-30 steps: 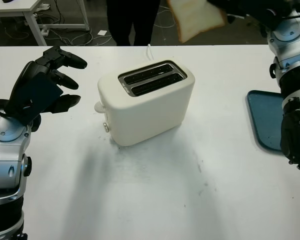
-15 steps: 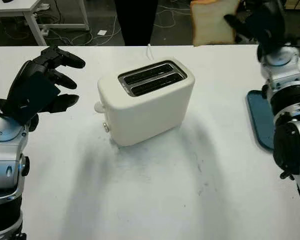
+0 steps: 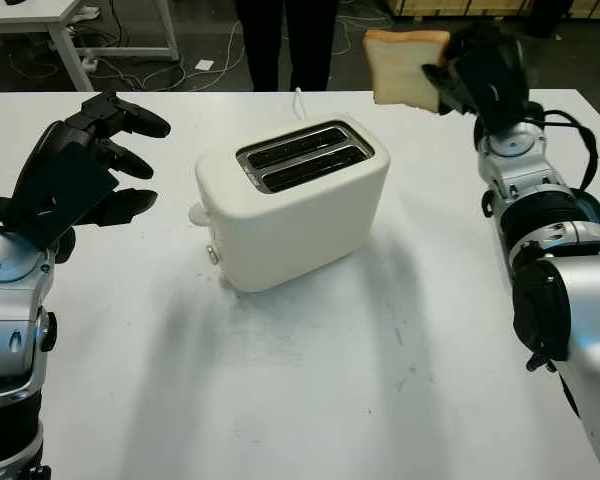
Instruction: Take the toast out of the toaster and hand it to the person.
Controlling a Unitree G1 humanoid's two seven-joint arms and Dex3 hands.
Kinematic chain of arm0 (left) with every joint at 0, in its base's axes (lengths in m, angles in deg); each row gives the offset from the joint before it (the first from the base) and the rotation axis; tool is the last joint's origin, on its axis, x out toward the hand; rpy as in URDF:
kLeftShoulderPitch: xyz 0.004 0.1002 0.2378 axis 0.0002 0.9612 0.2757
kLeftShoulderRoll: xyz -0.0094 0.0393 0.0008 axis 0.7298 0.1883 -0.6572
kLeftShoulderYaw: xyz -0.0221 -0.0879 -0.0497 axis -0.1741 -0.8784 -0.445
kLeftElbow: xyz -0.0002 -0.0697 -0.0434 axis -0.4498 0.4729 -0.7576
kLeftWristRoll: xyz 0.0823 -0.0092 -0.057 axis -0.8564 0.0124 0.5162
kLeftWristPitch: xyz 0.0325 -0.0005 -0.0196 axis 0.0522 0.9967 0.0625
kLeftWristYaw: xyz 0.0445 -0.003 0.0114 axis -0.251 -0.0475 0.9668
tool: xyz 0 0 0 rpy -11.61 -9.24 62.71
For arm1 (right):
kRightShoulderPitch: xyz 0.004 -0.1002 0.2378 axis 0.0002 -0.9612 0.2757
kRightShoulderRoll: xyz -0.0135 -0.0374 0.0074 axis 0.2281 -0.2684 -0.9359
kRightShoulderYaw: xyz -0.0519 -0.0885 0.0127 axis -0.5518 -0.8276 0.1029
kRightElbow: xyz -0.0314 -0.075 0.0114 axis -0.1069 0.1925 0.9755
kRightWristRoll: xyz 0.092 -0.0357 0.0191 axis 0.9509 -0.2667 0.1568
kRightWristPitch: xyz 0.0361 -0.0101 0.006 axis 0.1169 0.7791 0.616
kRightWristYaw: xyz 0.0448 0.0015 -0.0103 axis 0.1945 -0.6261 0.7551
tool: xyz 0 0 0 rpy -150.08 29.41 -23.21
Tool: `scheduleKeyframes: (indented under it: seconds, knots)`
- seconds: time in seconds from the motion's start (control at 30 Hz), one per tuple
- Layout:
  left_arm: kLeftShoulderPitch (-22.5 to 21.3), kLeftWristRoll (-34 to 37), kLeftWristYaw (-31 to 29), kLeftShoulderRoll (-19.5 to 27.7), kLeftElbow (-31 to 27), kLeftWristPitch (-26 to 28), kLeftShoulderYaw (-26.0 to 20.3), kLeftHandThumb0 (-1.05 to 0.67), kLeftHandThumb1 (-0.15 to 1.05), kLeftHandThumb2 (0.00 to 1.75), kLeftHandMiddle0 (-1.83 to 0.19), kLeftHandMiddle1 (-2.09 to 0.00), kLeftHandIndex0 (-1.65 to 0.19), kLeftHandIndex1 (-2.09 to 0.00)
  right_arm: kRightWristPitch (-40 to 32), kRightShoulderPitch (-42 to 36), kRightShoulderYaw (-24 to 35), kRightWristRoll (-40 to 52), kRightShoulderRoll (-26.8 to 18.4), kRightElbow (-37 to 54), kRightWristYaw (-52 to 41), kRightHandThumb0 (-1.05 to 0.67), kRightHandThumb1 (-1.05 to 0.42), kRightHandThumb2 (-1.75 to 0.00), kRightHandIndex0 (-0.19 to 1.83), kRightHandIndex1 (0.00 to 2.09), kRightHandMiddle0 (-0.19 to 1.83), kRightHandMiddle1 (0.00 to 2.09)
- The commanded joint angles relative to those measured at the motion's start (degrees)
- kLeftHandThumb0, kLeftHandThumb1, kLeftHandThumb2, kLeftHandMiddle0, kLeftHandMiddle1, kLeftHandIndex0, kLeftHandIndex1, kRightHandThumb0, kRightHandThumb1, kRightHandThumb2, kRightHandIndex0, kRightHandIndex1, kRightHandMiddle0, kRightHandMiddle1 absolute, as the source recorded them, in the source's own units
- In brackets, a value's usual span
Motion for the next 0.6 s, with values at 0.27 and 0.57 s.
scheduleKeyframes:
  seconds: [0.27,0.57]
  knots:
    - [0.6,-0.4,0.3,0.7,-0.9,-0.5,-0.5,0.46,0.92,0.30,-0.26,-1.48,-0.24,-1.17,-2.0,-0.7,-0.1,0.1,1.1,-1.2,2.2,-0.17,-0.92,-0.17,0.84,1.75,0.66,1.75]
    - [0.2,-0.3,-0.1,0.9,0.5,-1.6,-0.1,0.46,0.92,0.28,-0.28,-1.49,-0.26,-1.18,-1.1,-1.6,0.3,0.1,1.5,-1.2,1.1,-0.18,-0.92,-0.18,0.77,1.75,0.64,1.75]
